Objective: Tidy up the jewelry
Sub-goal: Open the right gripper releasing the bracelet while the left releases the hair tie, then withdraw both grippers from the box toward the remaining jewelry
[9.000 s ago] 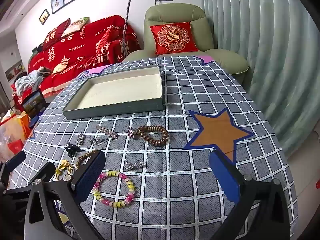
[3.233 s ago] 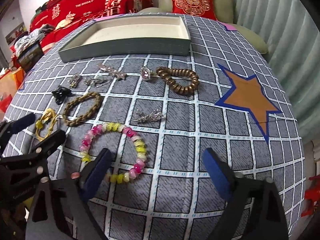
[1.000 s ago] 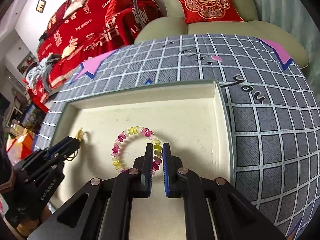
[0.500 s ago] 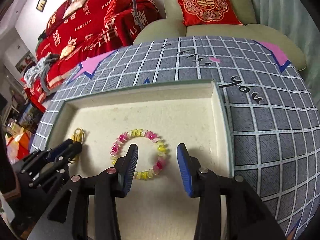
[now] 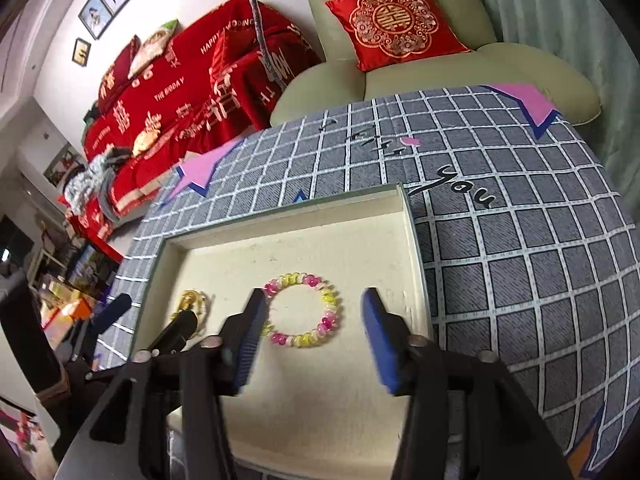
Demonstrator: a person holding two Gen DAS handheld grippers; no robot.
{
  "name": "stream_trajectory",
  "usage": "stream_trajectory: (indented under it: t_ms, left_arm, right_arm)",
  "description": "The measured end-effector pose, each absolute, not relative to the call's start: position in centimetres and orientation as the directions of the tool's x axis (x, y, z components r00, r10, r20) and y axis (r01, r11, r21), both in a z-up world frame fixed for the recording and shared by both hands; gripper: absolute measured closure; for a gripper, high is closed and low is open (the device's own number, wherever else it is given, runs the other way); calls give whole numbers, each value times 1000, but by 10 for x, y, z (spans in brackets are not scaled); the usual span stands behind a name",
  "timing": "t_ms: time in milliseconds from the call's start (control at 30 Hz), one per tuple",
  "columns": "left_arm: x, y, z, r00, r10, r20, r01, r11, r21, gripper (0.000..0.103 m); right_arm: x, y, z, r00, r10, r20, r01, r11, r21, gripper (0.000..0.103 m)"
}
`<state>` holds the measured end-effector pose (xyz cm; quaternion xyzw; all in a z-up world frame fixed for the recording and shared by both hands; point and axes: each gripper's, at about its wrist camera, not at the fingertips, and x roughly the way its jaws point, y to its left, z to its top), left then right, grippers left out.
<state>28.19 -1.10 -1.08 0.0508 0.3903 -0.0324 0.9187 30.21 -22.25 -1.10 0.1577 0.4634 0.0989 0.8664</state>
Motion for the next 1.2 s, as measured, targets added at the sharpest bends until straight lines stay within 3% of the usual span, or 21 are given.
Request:
stream_trajectory:
  t_ms: [167,333,567,867,1200]
  left_arm:
    - [253,-3,8,709,-81,-701,132,991,19,0]
    - [218,9,25,724,-131,-677,144,989,-37,0]
    - [162,24,28,737,-81,-671,115,993,7,0]
    - [116,41,-6,659,-110,-744,138,990,-23,0]
    - [88,34,-34,631,-91,-770,151,989,7,0]
  right_arm:
    - [281,-230,12,584,351,-732,-51,916,398,16]
    - [249,-233,37,632,386,-672,-97,900,426,14]
    - [202,-241,56,664,407,-627,-115,885,452,14]
    - [154,-248,45,609,377,-698,-94,908,408,14]
    - [113,-236,-5,511,288,-810,-69,953,295,14]
